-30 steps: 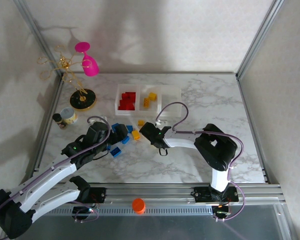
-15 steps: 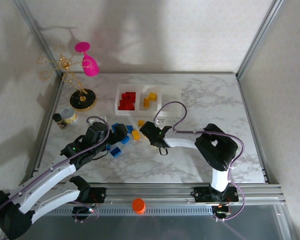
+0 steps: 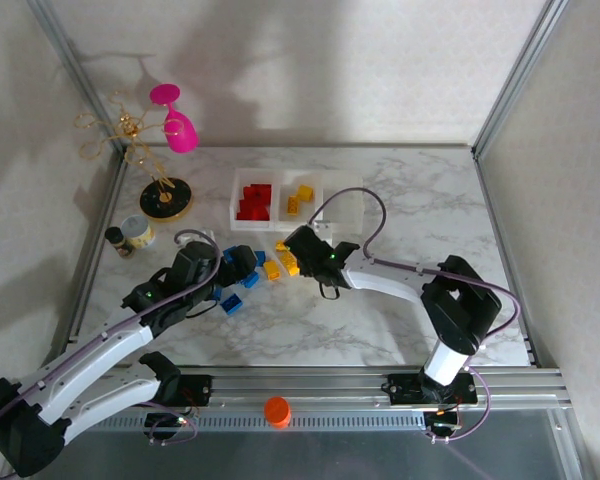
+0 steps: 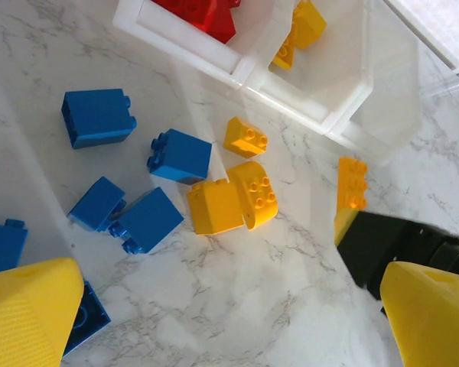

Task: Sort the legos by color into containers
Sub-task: Pick up the lego from the center of the table, then place the lego in the container.

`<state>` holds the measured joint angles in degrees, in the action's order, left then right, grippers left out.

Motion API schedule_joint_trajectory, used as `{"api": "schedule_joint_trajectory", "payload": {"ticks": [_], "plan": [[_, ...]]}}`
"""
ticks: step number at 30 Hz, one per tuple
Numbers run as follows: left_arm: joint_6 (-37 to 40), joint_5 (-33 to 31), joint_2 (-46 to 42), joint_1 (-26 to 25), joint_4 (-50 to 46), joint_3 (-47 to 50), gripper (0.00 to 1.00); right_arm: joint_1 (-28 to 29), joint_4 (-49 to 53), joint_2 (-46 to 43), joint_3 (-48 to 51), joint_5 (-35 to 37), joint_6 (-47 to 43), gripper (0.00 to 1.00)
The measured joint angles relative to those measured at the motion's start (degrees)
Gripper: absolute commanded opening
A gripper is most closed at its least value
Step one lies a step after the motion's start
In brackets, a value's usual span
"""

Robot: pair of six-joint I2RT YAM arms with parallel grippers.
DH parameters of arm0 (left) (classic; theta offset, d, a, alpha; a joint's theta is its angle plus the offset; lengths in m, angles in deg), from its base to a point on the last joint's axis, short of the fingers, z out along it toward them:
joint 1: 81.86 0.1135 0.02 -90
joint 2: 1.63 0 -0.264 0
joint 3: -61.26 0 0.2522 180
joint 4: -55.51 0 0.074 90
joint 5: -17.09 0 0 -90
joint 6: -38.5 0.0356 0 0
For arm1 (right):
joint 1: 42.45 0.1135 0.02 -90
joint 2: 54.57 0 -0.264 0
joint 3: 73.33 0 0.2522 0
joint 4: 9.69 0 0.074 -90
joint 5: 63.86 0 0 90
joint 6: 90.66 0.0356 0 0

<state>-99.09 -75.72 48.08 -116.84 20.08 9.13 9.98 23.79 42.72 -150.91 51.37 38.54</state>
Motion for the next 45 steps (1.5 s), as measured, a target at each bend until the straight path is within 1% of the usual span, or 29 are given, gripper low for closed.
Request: {"api": "schedule_joint_trajectory", "payload": {"ticks": [6,10,13,18,20,23,26,30,35,38,42,45], "plan": [[0.0,-1.25,3.37,-0.13,0.72,-2.12,1.0,-4.9,-2.1,4.15,-9.77,-0.44,-5.79,0.33],[0.57,-2.34,5.86,-0.11,0.9,-3.48,1.0,-7.76,-4.11,10.23,-17.55,-1.55,-9.38,0.34],[1.14,-3.04,7.74,0.26,1.36,-5.05,1.0,-10.03,-4.5,15.63,-23.17,-3.91,-11.61,0.34],[2.21,-3.21,9.86,1.42,2.89,-6.56,1.0,-12.61,-3.98,24.59,-32.59,-6.03,-14.49,0.39],[2.6,-3.21,10.86,1.88,3.06,-7.06,0.99,-13.16,-3.39,27.28,-35.47,-6.49,-15.54,0.44],[2.99,-3.19,11.98,2.43,3.19,-7.63,1.0,-13.73,-2.93,30.25,-39.04,-7.96,-16.96,0.52],[3.21,-3.19,12.17,2.69,3.28,-8.15,1.0,-14.36,-2.32,31.63,-41.13,-9.57,-17.66,0.55],[3.26,-3.17,11.89,2.75,3.3,-8.57,1.0,-14.53,-2.43,30.84,-40.54,-11.23,-17.84,0.56],[3.23,-2.6,8.81,2.73,3.19,-8.2,1.0,-13.51,-2.78,22.71,-31.01,-12.26,-17.57,0.56],[3.19,-2.08,6.73,2.45,2.93,-7.13,1.0,-11.58,-3.08,16.52,-24.98,-11.87,-16.94,0.58],[2.97,-1.18,4.68,1.38,1.7,-5.22,1.0,-7.65,-4.2,8.72,-16.17,-11.61,-15.15,0.6],[2.38,-0.92,3.58,0.44,0.74,-4.0,1.0,-4.68,-5.07,5.77,-10.58,-11.17,-13.64,0.63]]}}
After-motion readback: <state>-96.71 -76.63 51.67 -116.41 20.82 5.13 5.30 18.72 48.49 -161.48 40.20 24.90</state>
